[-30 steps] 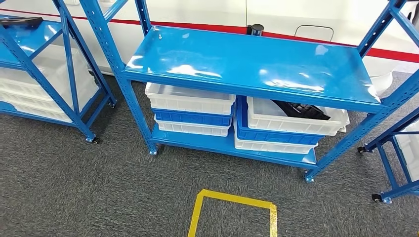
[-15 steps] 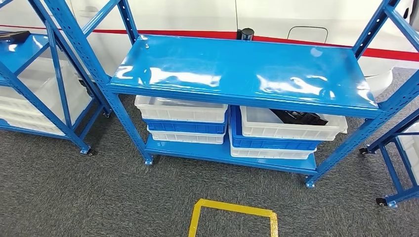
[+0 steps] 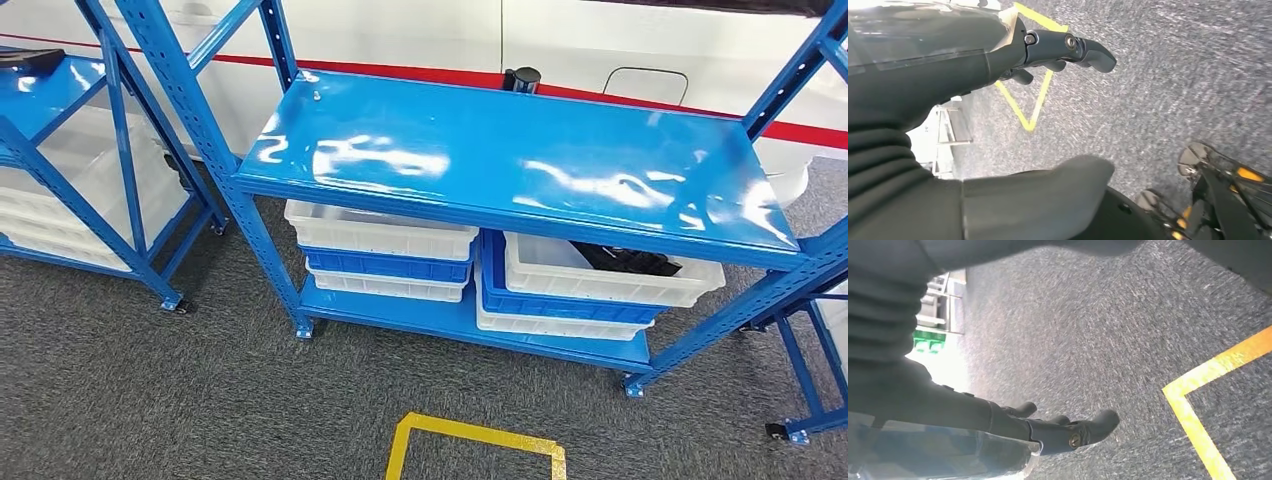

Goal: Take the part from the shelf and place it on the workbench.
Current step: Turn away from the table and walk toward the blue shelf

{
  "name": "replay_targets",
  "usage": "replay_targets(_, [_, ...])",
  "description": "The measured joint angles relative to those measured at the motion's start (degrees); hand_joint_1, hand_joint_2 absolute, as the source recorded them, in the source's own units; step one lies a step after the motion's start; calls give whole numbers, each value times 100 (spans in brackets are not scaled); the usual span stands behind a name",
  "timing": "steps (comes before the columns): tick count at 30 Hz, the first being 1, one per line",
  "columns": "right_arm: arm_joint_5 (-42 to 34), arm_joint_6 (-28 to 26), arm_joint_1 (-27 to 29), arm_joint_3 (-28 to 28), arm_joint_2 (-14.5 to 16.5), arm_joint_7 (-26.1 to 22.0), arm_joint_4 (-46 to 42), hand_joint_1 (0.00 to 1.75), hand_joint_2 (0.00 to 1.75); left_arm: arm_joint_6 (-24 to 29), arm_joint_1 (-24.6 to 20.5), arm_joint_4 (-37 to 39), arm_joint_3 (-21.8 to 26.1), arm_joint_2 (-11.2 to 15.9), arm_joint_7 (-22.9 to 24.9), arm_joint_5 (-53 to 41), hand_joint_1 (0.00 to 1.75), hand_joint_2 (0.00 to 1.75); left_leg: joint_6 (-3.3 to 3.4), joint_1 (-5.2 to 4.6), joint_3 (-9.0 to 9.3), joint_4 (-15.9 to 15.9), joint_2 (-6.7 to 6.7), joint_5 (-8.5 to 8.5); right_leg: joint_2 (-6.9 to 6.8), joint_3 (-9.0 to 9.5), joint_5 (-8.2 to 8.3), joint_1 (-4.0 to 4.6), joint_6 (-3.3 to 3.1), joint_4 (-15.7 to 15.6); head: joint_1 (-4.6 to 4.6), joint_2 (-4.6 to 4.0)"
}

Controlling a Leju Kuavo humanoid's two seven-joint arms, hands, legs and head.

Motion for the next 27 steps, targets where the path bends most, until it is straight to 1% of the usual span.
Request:
replay_targets(1, [-1,0,3,0,-4,1,1,0,175,4,-1,0,-1,-2,2,0,0,175,-26,-15,25,8,-10,-28,0,133,206,0,9,-383,5,0])
replay_targets(2, [-5,0,4,0,-7,3,1,0,175,5,-3,0,-2,-3,2,0,0,175,-54,-29,44,13,-16,-54,1,223,344,1,-25,-640,8,0])
replay_targets(3, [-18,0,6,0,-4,11,2,0,175,1,-3,0,-2,0,3,-1,0,175,-60,-48,55,19,-18,-89,2,265,424,0,-75,-773,6,0])
replay_targets(4, [-40,0,10,-1,0,26,2,0,175,-17,-1,-1,-2,5,1,-8,0,175,-31,-65,65,24,-20,-113,4,273,457,1,-124,-798,1,0])
replay_targets(5, [-78,0,19,-3,5,41,1,0,175,-49,7,-3,1,15,-4,-28,0,131,13,-66,73,19,-19,-123,6,281,470,2,-153,-803,-6,0])
replay_targets(6, [-143,-1,37,-8,10,51,-4,0,175,-103,24,-12,19,31,-17,-81,0,87,59,-69,80,14,-19,-128,6,291,477,3,-163,-808,-9,0])
replay_targets(7, [-227,-3,59,-14,11,50,-13,0,175,-170,47,-26,47,47,-37,-158,0,44,83,-68,86,4,-18,-114,7,302,478,8,-167,-808,-11,0])
replay_targets(8, [-330,-7,87,-20,13,33,-25,0,131,-243,73,-45,83,67,-62,-258,0,0,72,-67,93,-11,-18,-103,7,310,480,12,-172,-808,-14,0])
replay_targets(11, [-692,-31,171,-60,13,-54,-78,0,0,-479,155,-111,219,128,-148,-612,0,0,36,-65,110,-48,-18,-78,7,315,477,13,-182,-807,-17,0])
replay_targets(13, [-943,-59,228,-100,11,-128,-124,0,0,-641,212,-164,328,177,-207,-859,0,0,26,-64,116,-58,-18,-78,7,315,469,18,-195,-806,-18,0])
replay_targets(14, [-1073,-75,258,-119,9,-166,-150,0,0,-724,243,-194,385,202,-238,-987,0,0,4,-61,118,-60,-18,-80,7,315,464,21,-203,-805,-17,0])
replay_targets(17, [-1479,-118,344,-174,3,-287,-239,0,0,-984,341,-291,573,276,-333,-1388,0,0,-93,-49,125,-66,-17,-92,7,312,448,32,-228,-802,-15,0])
replay_targets(21, [-1999,-161,466,-262,-2,-438,-368,0,0,-1310,486,-428,837,379,-456,-1894,0,175,-154,-49,147,-70,-17,-120,6,305,423,32,-260,-803,-14,0])
replay_targets(23, [-2240,-188,527,-299,-3,-510,-434,0,0,-1462,550,-495,963,434,-512,-2130,0,175,-166,-51,155,-70,-16,-129,7,310,416,29,-270,-804,-14,0])
replay_targets(27, [-2756,-237,652,-388,-9,-656,-570,0,0,-1795,682,-639,1236,554,-631,-2633,0,175,-166,-56,158,-70,-16,-130,7,315,416,23,-270,-815,-13,0])
